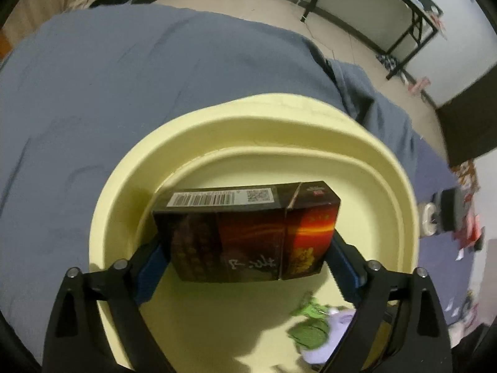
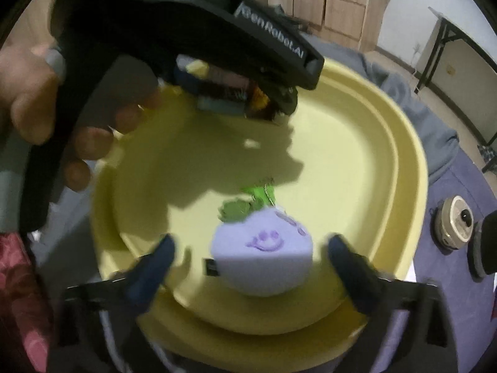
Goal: Organize rigid objects
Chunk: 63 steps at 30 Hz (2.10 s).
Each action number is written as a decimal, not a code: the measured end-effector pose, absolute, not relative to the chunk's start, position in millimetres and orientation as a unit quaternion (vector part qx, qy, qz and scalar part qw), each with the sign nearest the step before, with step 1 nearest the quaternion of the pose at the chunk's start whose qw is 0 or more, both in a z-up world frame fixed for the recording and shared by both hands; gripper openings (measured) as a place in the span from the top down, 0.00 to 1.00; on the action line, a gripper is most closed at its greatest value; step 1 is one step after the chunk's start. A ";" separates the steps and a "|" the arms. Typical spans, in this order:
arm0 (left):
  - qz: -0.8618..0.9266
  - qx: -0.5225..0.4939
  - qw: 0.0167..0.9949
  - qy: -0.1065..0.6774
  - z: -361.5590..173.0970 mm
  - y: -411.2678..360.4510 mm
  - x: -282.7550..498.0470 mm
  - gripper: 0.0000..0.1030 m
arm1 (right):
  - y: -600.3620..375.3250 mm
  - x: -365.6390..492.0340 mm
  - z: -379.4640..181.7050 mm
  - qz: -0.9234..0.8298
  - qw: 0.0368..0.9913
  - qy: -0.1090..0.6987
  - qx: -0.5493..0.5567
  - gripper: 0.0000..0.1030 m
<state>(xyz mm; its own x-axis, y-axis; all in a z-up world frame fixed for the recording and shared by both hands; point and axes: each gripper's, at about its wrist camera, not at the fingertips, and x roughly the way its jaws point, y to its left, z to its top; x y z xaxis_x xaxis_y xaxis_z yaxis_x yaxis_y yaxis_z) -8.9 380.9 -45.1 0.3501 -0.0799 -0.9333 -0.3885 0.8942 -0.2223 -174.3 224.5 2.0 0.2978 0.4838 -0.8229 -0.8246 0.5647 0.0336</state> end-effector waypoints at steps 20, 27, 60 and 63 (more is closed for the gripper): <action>-0.077 -0.125 0.837 0.527 62.4 150.5 79.8 0.00 | -162.4 -81.8 94.0 0.140 0.909 0.390 -0.036 0.00; -0.069 -0.060 0.812 0.576 12.9 89.2 103.6 0.00 | -194.0 -32.4 46.1 0.149 0.902 0.405 -0.010 0.00; -0.060 -0.062 0.859 0.504 88.3 168.9 78.5 0.34 | -173.3 -30.3 137.7 0.230 0.914 0.331 -0.051 0.12; -0.013 -0.063 0.868 0.492 117.0 240.1 32.5 0.34 | -112.6 -43.4 158.1 0.297 0.898 0.320 -0.060 0.12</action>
<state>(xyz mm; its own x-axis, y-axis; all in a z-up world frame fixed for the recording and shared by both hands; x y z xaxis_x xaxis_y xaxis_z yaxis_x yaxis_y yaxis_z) 32.5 240.1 117.0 0.5148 -0.0852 -0.8531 -0.0393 0.9917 -0.1227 -43.4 -112.6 158.1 0.6197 0.4943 -0.6096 -0.5714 0.8166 0.0812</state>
